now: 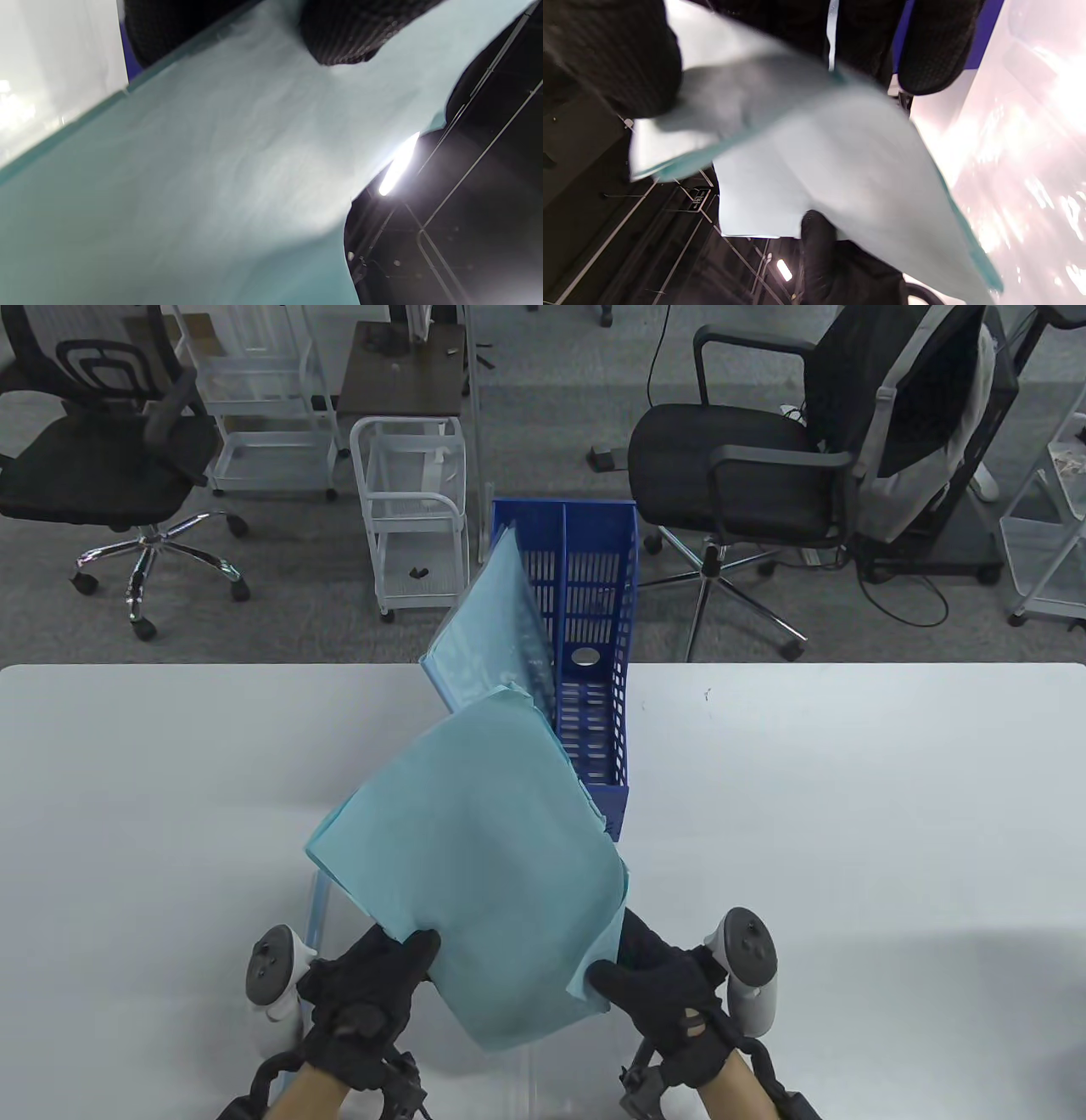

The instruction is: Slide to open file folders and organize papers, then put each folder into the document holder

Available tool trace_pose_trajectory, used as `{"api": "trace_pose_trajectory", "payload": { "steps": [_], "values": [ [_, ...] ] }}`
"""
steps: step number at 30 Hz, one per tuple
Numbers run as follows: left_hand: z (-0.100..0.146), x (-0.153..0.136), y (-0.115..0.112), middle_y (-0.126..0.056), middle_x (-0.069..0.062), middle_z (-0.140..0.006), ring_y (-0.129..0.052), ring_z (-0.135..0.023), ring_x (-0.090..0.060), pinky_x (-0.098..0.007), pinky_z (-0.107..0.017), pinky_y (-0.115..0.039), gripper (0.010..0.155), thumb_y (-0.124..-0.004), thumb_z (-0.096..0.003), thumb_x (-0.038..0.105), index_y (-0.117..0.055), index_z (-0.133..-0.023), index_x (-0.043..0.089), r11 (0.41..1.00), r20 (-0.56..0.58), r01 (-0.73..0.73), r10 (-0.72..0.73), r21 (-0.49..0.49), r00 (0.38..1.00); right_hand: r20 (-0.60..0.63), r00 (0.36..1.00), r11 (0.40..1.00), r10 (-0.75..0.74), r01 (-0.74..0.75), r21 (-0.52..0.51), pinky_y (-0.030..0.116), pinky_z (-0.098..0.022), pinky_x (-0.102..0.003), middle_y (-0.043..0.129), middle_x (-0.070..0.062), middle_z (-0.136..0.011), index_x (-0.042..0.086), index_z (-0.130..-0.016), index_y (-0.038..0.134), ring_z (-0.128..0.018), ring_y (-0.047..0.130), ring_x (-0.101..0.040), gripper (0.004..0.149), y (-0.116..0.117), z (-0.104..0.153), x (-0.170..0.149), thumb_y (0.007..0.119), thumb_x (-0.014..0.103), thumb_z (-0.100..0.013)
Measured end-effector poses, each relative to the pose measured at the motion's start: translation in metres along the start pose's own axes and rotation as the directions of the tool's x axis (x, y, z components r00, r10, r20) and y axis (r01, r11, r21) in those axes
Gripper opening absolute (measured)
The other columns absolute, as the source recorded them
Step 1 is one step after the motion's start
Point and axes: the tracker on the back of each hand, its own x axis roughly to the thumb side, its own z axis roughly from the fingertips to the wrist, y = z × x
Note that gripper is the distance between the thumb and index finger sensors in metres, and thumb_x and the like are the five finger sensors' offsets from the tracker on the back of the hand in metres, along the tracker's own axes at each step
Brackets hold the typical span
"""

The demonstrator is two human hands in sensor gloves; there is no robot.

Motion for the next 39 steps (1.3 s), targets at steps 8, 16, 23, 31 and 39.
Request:
{"api": "trace_pose_trajectory", "payload": {
  "steps": [8, 16, 23, 31, 39],
  "values": [
    [-0.001, 0.005, 0.013, -0.103, -0.003, -0.077, -0.112, -0.056, -0.025, -0.048, -0.049, -0.09, 0.045, -0.084, -0.0479, 0.035, -0.087, -0.092, 0.028, 1.0, -0.021, 0.026, -0.026, -0.017, 0.999, -0.084, 0.996, 0.998, -0.005, -0.001, -0.062, 0.078, -0.058, -0.059, 0.087, -0.01, -0.094, 0.018, -0.099, 0.067, -0.075, 0.094, -0.039, 0.068, -0.019, 0.014, 0.001, 0.08, 0.057, -0.044],
    [-0.002, 0.004, 0.021, -0.103, -0.003, -0.076, -0.112, -0.054, -0.025, -0.047, -0.048, -0.09, 0.045, -0.084, -0.0479, 0.036, -0.087, -0.092, 0.028, 1.0, -0.039, 0.021, -0.021, -0.002, 0.999, -0.091, 0.957, 0.942, 0.274, -0.286, -0.173, 0.088, -0.048, -0.05, 0.101, -0.006, -0.075, 0.017, -0.088, 0.081, -0.056, 0.106, -0.028, 0.05, -0.021, 0.024, 0.021, 0.082, 0.043, -0.045],
    [-0.004, 0.009, 0.013, -0.104, -0.004, -0.075, -0.112, -0.053, -0.025, -0.048, -0.048, -0.09, 0.045, -0.085, -0.0476, 0.035, -0.088, -0.092, 0.027, 0.983, -0.06, 0.159, -0.165, -0.09, 0.984, -0.136, 0.932, 0.917, 0.337, -0.357, -0.179, 0.086, -0.051, -0.051, 0.093, -0.007, -0.087, 0.019, -0.097, 0.069, -0.062, 0.103, -0.03, 0.068, -0.021, 0.02, 0.017, 0.088, 0.05, -0.039],
    [-0.002, 0.015, 0.004, -0.104, -0.003, -0.074, -0.113, -0.052, -0.024, -0.047, -0.047, -0.091, 0.045, -0.085, -0.0472, 0.036, -0.089, -0.091, 0.027, 0.971, -0.02, 0.229, -0.23, -0.064, 0.973, -0.196, 0.87, 0.845, 0.452, -0.488, -0.218, 0.092, -0.044, -0.045, 0.101, -0.002, -0.077, 0.021, -0.089, 0.08, -0.052, 0.108, -0.023, 0.061, -0.021, 0.022, 0.022, 0.094, 0.045, -0.036],
    [-0.005, 0.013, -0.011, -0.104, -0.004, -0.075, -0.112, -0.054, -0.025, -0.049, -0.049, -0.09, 0.045, -0.085, -0.0472, 0.036, -0.089, -0.091, 0.027, 0.927, -0.03, 0.301, -0.315, -0.222, 0.949, -0.139, 0.943, 0.899, 0.303, -0.331, -0.287, 0.08, -0.058, -0.057, 0.084, -0.002, -0.097, 0.023, -0.099, 0.064, -0.078, 0.094, -0.033, 0.074, -0.022, 0.024, 0.017, 0.091, 0.051, -0.037]
  ]
}}
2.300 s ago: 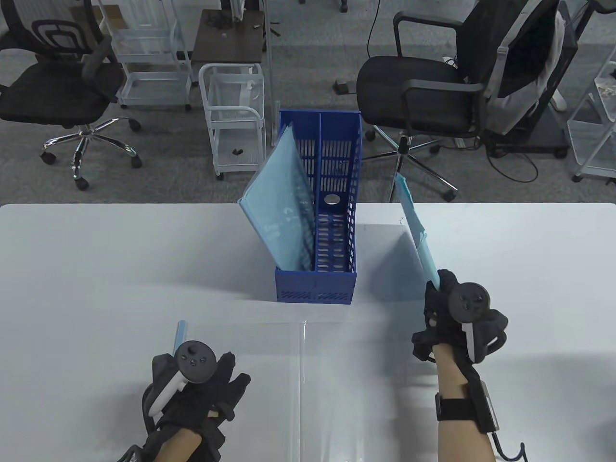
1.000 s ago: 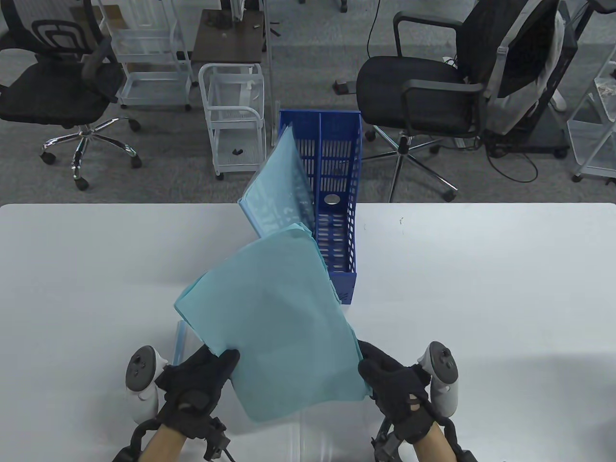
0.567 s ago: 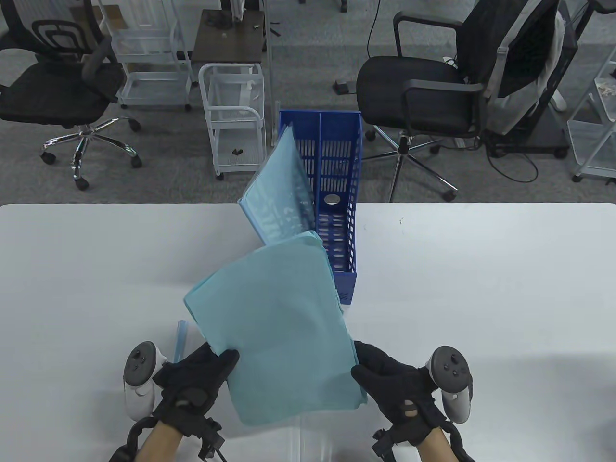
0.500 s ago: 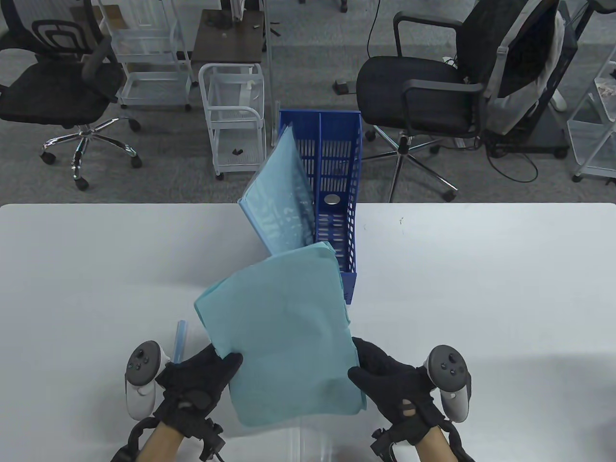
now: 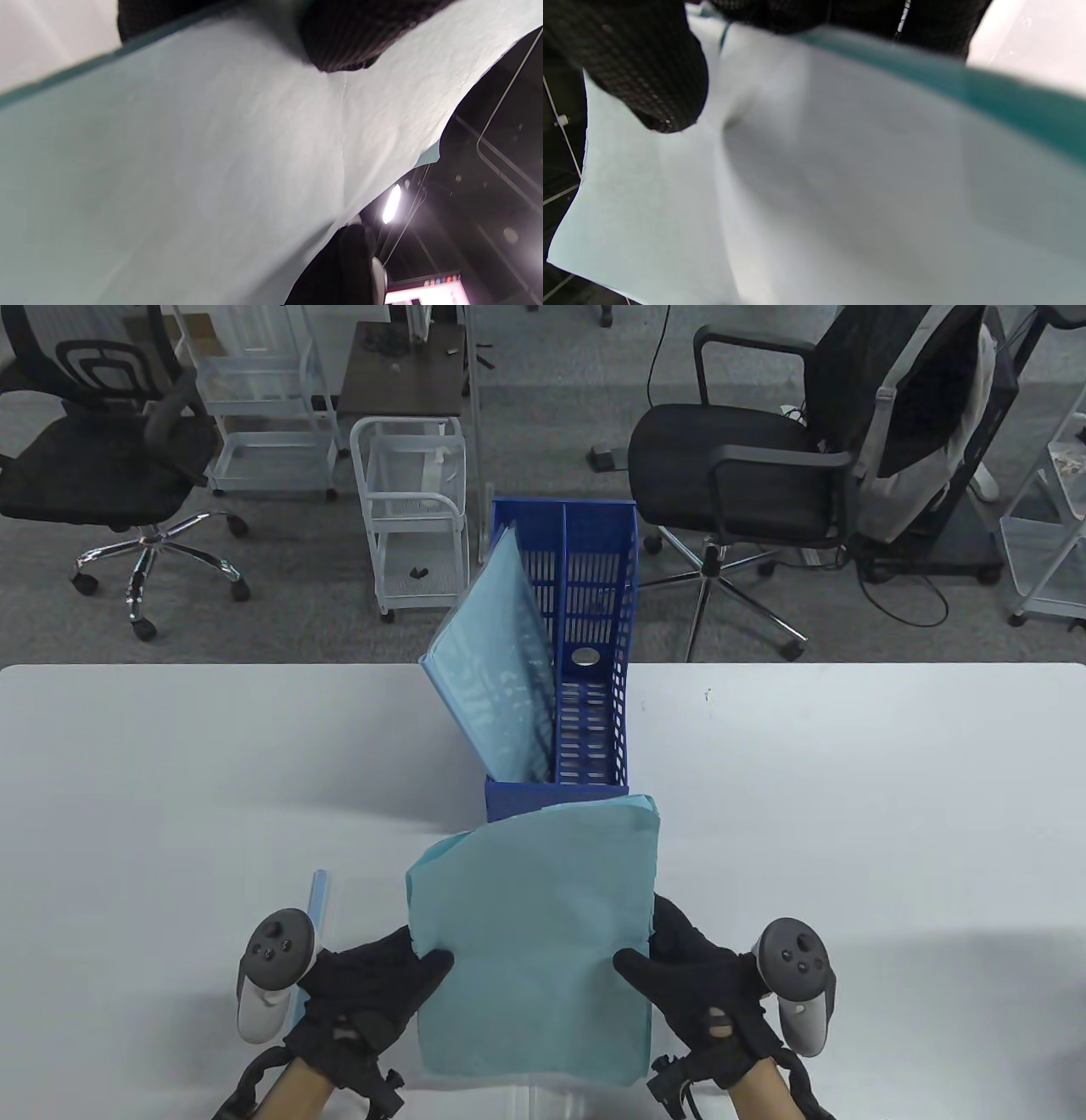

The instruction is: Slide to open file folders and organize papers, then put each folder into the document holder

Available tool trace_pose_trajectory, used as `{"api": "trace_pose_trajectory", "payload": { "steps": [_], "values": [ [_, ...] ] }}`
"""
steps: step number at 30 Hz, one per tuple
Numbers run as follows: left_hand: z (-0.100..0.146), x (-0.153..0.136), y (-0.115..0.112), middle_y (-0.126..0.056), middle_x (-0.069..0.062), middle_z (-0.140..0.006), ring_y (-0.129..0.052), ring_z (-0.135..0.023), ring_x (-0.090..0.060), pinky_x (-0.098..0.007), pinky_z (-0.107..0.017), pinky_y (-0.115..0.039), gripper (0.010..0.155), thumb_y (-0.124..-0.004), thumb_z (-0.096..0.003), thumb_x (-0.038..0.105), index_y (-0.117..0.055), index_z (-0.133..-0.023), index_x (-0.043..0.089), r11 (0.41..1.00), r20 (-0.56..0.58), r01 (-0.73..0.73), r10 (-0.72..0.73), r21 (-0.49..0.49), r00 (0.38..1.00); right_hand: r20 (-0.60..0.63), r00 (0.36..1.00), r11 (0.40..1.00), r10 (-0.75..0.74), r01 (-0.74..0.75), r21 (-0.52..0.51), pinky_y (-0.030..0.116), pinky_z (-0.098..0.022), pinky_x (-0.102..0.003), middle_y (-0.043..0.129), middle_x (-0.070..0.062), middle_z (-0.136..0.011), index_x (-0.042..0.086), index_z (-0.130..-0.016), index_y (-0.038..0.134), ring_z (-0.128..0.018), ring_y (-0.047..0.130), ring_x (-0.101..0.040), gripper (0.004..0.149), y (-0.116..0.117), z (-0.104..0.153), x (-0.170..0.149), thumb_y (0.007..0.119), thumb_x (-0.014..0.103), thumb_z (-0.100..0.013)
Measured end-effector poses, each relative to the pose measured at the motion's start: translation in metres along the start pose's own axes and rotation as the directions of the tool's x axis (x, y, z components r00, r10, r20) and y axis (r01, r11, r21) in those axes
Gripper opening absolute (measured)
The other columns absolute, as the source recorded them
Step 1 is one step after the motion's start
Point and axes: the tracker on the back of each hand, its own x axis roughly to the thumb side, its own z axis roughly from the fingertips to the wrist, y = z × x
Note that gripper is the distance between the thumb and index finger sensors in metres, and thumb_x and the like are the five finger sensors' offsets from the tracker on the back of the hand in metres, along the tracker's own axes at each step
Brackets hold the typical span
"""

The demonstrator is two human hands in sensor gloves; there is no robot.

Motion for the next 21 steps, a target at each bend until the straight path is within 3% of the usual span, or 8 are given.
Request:
{"api": "trace_pose_trajectory", "payload": {
  "steps": [2, 4, 14, 21],
  "values": [
    [-0.001, 0.001, -0.005, -0.104, -0.003, -0.075, -0.112, -0.055, -0.025, -0.049, -0.049, -0.09, 0.045, -0.085, -0.0474, 0.036, -0.089, -0.091, 0.027, 0.999, -0.004, 0.02, -0.02, -0.031, 1.0, -0.003, 1.0, 0.998, -0.018, 0.018, -0.06, 0.082, -0.057, -0.056, 0.091, 0.0, -0.089, 0.025, -0.093, 0.073, -0.074, 0.097, -0.03, 0.062, -0.001, 0.002, 0.001, 0.091, 0.046, -0.038],
    [-0.002, 0.001, -0.008, -0.104, -0.003, -0.076, -0.112, -0.055, -0.025, -0.049, -0.049, -0.089, 0.045, -0.085, -0.0475, 0.036, -0.088, -0.092, 0.026, 0.999, -0.013, 0.01, -0.01, -0.036, 1.0, 0.001, 1.0, 0.995, -0.021, 0.021, -0.101, 0.088, -0.05, -0.05, 0.104, 0.002, -0.069, 0.024, -0.079, 0.088, -0.056, 0.106, -0.024, 0.044, -0.001, 0.003, 0.002, 0.091, 0.041, -0.038],
    [-0.004, -0.01, -0.016, -0.103, -0.003, -0.079, -0.111, -0.058, -0.025, -0.048, -0.051, -0.089, 0.047, -0.087, -0.0468, 0.031, -0.086, -0.093, 0.027, 0.984, -0.113, -0.17, 0.163, -0.061, 0.98, -0.024, 0.998, 0.989, 0.052, -0.054, -0.136, 0.095, -0.038, -0.041, 0.11, 0.0, -0.056, 0.021, -0.074, 0.093, -0.038, 0.111, -0.017, 0.042, -0.009, 0.006, 0.01, 0.092, 0.042, -0.037],
    [-0.002, -0.013, -0.021, -0.103, -0.004, -0.077, -0.111, -0.056, -0.025, -0.048, -0.05, -0.089, 0.048, -0.089, -0.0458, 0.033, -0.087, -0.093, 0.024, 0.988, -0.177, -0.153, 0.147, -0.021, 0.973, -0.114, 0.99, 0.989, 0.085, -0.097, -0.109, 0.096, -0.036, -0.04, 0.111, -0.002, -0.054, 0.018, -0.074, 0.093, -0.034, 0.113, -0.017, 0.043, -0.019, 0.004, 0.008, 0.092, 0.039, -0.037]
  ]
}}
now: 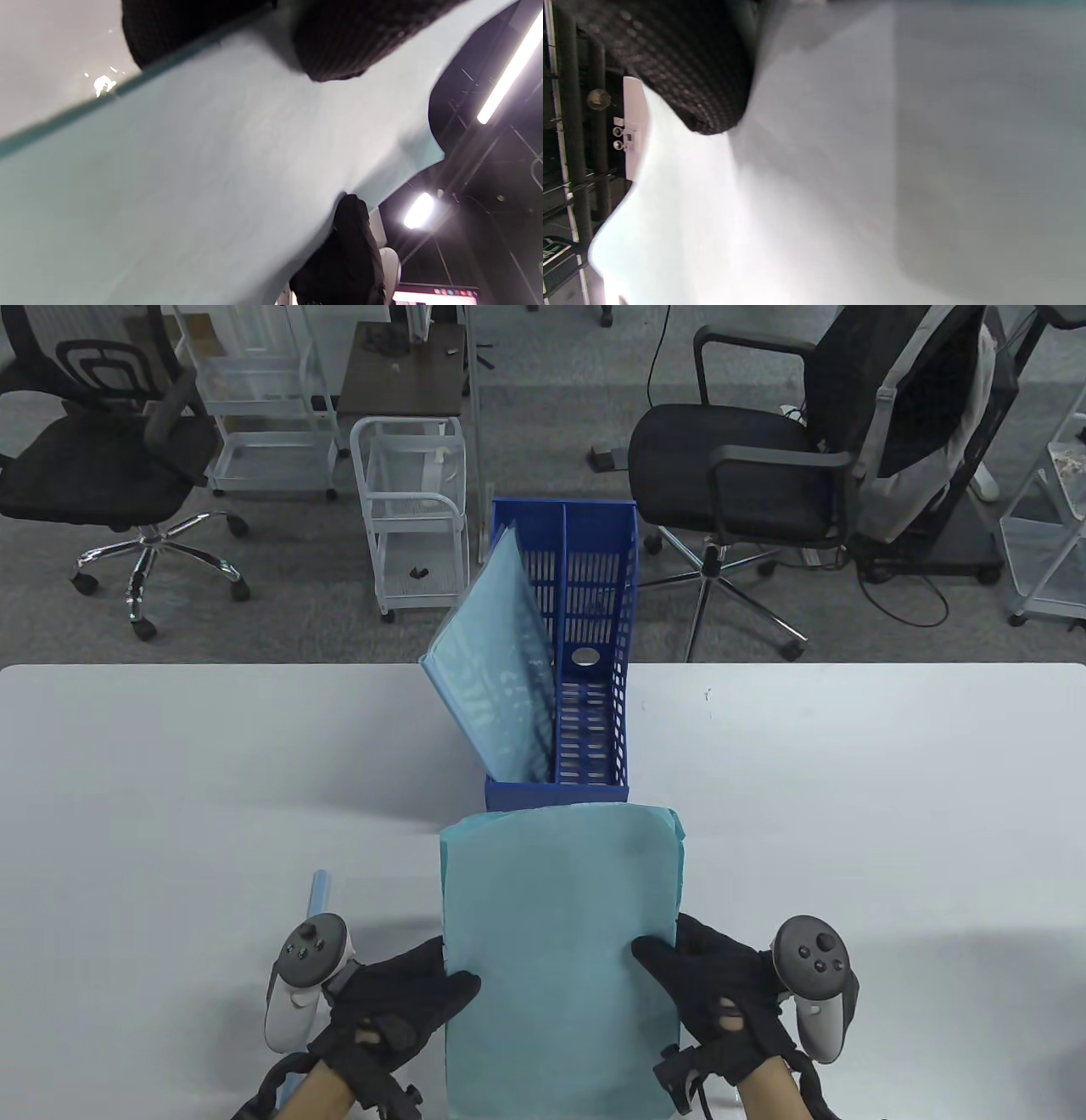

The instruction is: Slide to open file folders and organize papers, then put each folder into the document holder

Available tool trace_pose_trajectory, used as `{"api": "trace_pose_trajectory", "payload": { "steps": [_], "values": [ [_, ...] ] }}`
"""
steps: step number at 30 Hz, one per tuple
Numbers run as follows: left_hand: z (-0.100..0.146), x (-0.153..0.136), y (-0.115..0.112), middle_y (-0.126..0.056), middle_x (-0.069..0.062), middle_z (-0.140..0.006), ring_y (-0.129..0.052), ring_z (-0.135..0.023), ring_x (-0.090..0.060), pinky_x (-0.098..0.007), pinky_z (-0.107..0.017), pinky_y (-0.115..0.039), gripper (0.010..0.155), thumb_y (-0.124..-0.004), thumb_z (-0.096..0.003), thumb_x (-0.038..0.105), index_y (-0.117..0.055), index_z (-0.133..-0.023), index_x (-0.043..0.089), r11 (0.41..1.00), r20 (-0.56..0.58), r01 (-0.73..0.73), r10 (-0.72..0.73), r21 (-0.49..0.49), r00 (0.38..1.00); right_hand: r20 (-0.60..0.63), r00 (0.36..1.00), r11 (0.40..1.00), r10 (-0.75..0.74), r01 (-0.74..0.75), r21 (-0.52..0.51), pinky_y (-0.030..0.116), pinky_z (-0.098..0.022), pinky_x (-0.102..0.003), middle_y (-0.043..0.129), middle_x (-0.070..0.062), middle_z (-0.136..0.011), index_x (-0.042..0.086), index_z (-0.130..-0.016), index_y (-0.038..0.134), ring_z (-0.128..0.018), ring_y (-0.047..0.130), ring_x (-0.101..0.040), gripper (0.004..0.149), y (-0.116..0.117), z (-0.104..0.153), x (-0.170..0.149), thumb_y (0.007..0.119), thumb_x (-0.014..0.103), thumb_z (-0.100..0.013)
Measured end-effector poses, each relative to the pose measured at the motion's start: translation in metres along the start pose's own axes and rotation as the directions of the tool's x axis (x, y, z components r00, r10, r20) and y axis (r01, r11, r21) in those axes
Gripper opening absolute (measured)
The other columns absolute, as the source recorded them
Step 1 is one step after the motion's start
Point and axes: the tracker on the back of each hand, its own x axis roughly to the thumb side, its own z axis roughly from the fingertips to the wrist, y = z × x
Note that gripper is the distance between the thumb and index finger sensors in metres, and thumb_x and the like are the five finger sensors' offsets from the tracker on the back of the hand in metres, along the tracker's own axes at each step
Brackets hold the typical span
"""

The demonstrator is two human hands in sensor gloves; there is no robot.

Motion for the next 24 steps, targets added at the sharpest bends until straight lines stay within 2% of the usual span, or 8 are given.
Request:
{"api": "trace_pose_trajectory", "payload": {
  "steps": [2, 4, 8, 11, 15, 18, 22, 24],
  "values": [
    [0.002, -0.001, 0.002, -0.106, -0.005, -0.071, -0.112, -0.05, -0.026, -0.048, -0.046, -0.09, 0.046, -0.091, -0.0449, 0.037, -0.091, -0.088, 0.021, 0.999, -0.049, 0.028, -0.026, 0.037, 0.998, -0.022, 1.0, 1.0, 0.008, -0.008, 0.003, 0.097, -0.035, -0.039, 0.111, -0.002, -0.053, 0.017, -0.074, 0.093, -0.033, 0.113, -0.016, 0.043, -0.004, -0.001, -0.001, 0.092, 0.039, -0.037],
    [0.002, -0.001, 0.003, -0.107, -0.005, -0.067, -0.113, -0.046, -0.025, -0.048, -0.044, -0.091, 0.045, -0.091, -0.0445, 0.038, -0.093, -0.086, 0.02, 0.997, -0.052, 0.058, -0.055, 0.054, 0.997, -0.035, 0.999, 1.0, 0.0, 0.001, 0.015, 0.097, -0.035, -0.039, 0.111, -0.002, -0.053, 0.017, -0.074, 0.094, -0.033, 0.113, -0.016, 0.042, -0.005, -0.001, -0.003, 0.092, 0.039, -0.037],
    [0.001, -0.002, 0.0, -0.107, -0.005, -0.066, -0.114, -0.044, -0.024, -0.047, -0.043, -0.092, 0.044, -0.091, -0.0446, 0.037, -0.093, -0.085, 0.019, 0.993, -0.094, 0.103, -0.097, 0.064, 0.991, -0.101, 0.994, 0.997, 0.038, -0.03, 0.072, 0.096, -0.037, -0.04, 0.11, -0.002, -0.056, 0.017, -0.075, 0.093, -0.035, 0.113, -0.017, 0.043, -0.007, -0.003, -0.006, 0.091, 0.039, -0.039],
    [0.001, -0.004, -0.004, -0.106, -0.006, -0.069, -0.112, -0.047, -0.026, -0.048, -0.045, -0.09, 0.046, -0.089, -0.0456, 0.038, -0.091, -0.087, 0.019, 0.986, -0.127, 0.154, -0.145, 0.063, 0.981, -0.135, 0.985, 0.994, 0.103, -0.097, 0.052, 0.096, -0.036, -0.039, 0.11, -0.003, -0.054, 0.017, -0.075, 0.093, -0.033, 0.112, -0.016, 0.043, -0.012, -0.004, -0.009, 0.091, 0.038, -0.039],
    [0.002, -0.003, -0.003, -0.101, -0.009, -0.077, -0.109, -0.056, -0.03, -0.051, -0.051, -0.086, 0.051, -0.087, -0.0463, 0.04, -0.086, -0.093, 0.019, 0.974, -0.141, 0.202, -0.187, 0.103, 0.972, -0.194, 0.968, 0.987, 0.159, -0.158, 0.022, 0.095, -0.035, -0.04, 0.11, -0.004, -0.053, 0.016, -0.075, 0.093, -0.031, 0.111, -0.017, 0.042, -0.028, -0.007, -0.016, 0.091, 0.037, -0.039],
    [0.005, 0.0, 0.0, -0.099, -0.01, -0.082, -0.107, -0.061, -0.032, -0.052, -0.054, -0.083, 0.054, -0.087, -0.0467, 0.041, -0.083, -0.096, 0.019, 0.964, -0.128, 0.225, -0.207, 0.145, 0.97, -0.252, 0.951, 0.984, 0.177, -0.174, 0.036, 0.095, -0.035, -0.04, 0.11, -0.004, -0.053, 0.016, -0.075, 0.093, -0.031, 0.11, -0.017, 0.042, -0.034, -0.009, -0.024, 0.091, 0.037, -0.039],
    [0.013, 0.011, 0.005, -0.092, -0.01, -0.092, -0.101, -0.074, -0.036, -0.055, -0.062, -0.077, 0.059, -0.084, -0.0469, 0.044, -0.078, -0.101, 0.021, 0.905, -0.127, 0.353, -0.332, 0.239, 0.935, -0.344, 0.924, 0.986, 0.166, -0.157, 0.054, 0.095, -0.035, -0.04, 0.109, -0.004, -0.053, 0.015, -0.076, 0.093, -0.03, 0.11, -0.017, 0.042, -0.039, -0.012, -0.036, 0.09, 0.036, -0.039],
    [0.018, 0.017, 0.008, -0.088, -0.011, -0.097, -0.097, -0.079, -0.037, -0.056, -0.065, -0.074, 0.061, -0.083, -0.0468, 0.047, -0.076, -0.102, 0.022, 0.846, -0.144, 0.44, -0.416, 0.301, 0.898, -0.395, 0.902, 0.985, 0.172, -0.162, 0.06, 0.095, -0.035, -0.039, 0.109, -0.005, -0.053, 0.014, -0.076, 0.093, -0.03, 0.11, -0.017, 0.042, -0.042, -0.013, -0.043, 0.09, 0.036, -0.04]
  ]
}}
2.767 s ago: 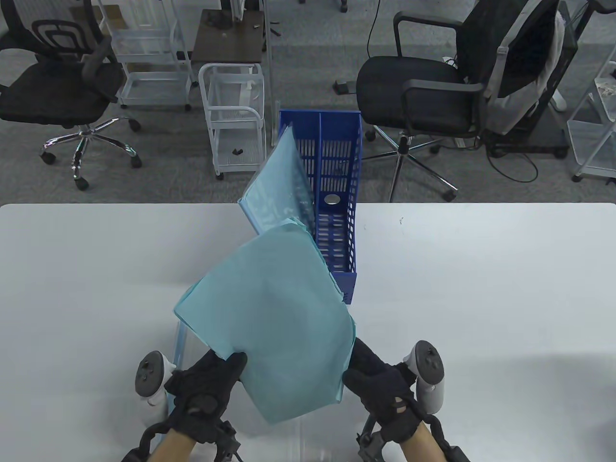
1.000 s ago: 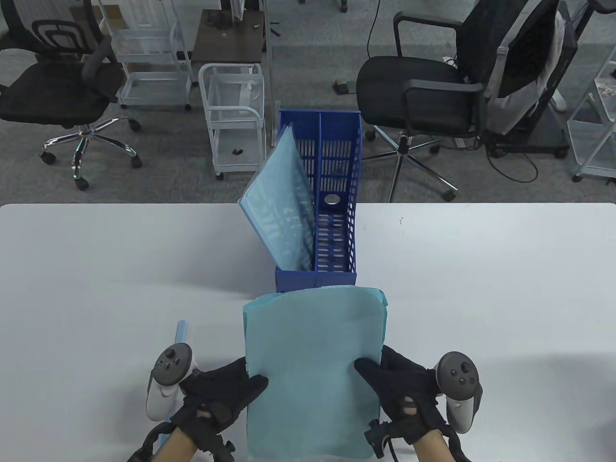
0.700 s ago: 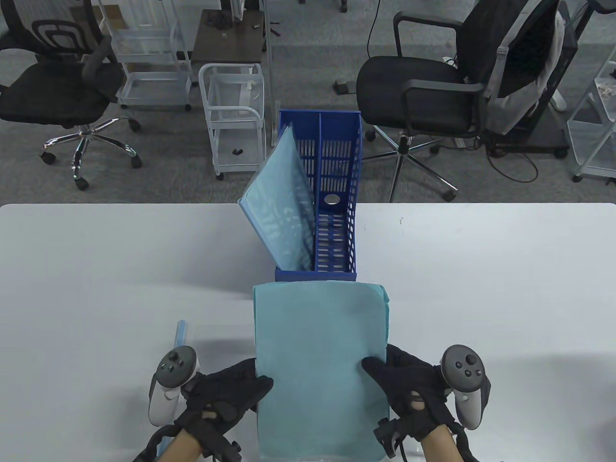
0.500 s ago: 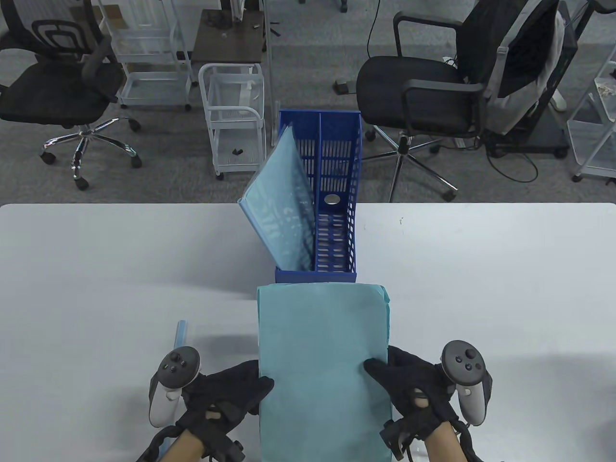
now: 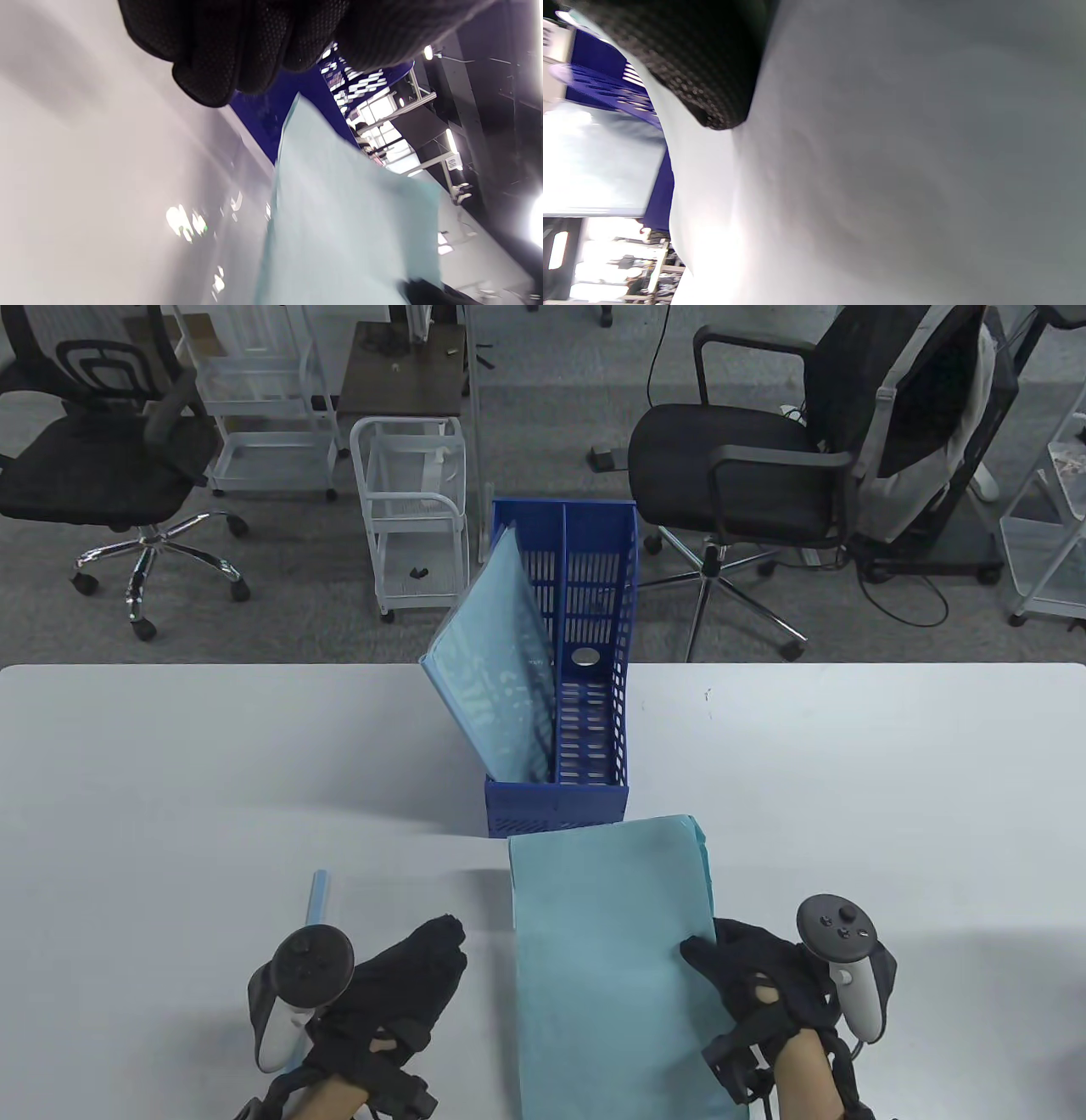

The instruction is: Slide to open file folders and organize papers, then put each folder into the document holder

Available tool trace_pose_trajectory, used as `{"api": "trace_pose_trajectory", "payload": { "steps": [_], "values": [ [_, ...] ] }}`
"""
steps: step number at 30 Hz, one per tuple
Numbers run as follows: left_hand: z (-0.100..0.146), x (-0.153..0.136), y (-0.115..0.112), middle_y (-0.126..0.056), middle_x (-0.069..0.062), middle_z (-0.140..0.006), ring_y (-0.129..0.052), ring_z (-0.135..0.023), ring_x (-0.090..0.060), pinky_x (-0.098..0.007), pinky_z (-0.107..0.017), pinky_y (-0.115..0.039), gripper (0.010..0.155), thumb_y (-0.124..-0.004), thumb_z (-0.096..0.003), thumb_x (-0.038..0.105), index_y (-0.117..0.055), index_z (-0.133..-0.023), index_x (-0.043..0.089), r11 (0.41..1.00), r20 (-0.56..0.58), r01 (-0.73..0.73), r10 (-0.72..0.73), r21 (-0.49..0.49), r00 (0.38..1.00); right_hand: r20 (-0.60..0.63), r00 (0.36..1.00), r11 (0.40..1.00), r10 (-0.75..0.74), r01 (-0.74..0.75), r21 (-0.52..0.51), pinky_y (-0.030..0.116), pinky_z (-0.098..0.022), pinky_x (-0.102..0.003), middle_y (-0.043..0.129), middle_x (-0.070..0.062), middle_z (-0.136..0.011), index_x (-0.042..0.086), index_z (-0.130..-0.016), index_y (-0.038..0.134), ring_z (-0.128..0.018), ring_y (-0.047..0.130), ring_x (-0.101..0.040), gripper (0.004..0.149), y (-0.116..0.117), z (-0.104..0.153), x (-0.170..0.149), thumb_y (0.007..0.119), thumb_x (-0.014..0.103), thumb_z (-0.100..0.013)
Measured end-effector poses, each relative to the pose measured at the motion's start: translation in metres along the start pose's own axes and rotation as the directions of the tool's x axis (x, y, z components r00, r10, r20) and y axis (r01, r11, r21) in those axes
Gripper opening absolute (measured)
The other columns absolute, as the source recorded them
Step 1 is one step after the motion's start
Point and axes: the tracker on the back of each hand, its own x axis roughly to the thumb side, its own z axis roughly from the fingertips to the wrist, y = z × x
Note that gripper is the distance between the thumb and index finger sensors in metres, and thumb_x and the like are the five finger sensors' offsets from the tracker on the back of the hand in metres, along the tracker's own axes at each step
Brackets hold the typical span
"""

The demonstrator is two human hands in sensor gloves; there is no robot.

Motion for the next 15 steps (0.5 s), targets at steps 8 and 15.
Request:
{"api": "trace_pose_trajectory", "payload": {
  "steps": [8, 15],
  "values": [
    [0.002, 0.0, 0.012, -0.078, -0.009, -0.107, -0.087, -0.093, -0.038, -0.056, -0.072, -0.068, 0.067, -0.08, -0.0471, 0.052, -0.07, -0.107, 0.025, 0.958, -0.109, 0.28, -0.272, 0.066, 0.956, -0.127, 0.991, 0.998, -0.041, 0.047, 0.039, 0.095, -0.036, -0.039, 0.109, -0.005, -0.053, 0.013, -0.076, 0.092, -0.031, 0.11, -0.017, 0.043, -0.002, -0.009, -0.02, 0.089, 0.036, -0.041],
    [-0.002, -0.004, 0.012, -0.075, -0.008, -0.11, -0.084, -0.096, -0.037, -0.056, -0.072, -0.068, 0.068, -0.079, -0.0472, 0.055, -0.068, -0.108, 0.026, 0.925, -0.189, 0.378, -0.368, 0.022, 0.911, -0.182, 0.983, 0.998, -0.019, 0.031, 0.061, 0.094, -0.036, -0.039, 0.109, -0.004, -0.054, 0.014, -0.077, 0.091, -0.031, 0.11, -0.016, 0.043, -0.003, -0.01, -0.025, 0.089, 0.037, -0.041]
  ]
}}
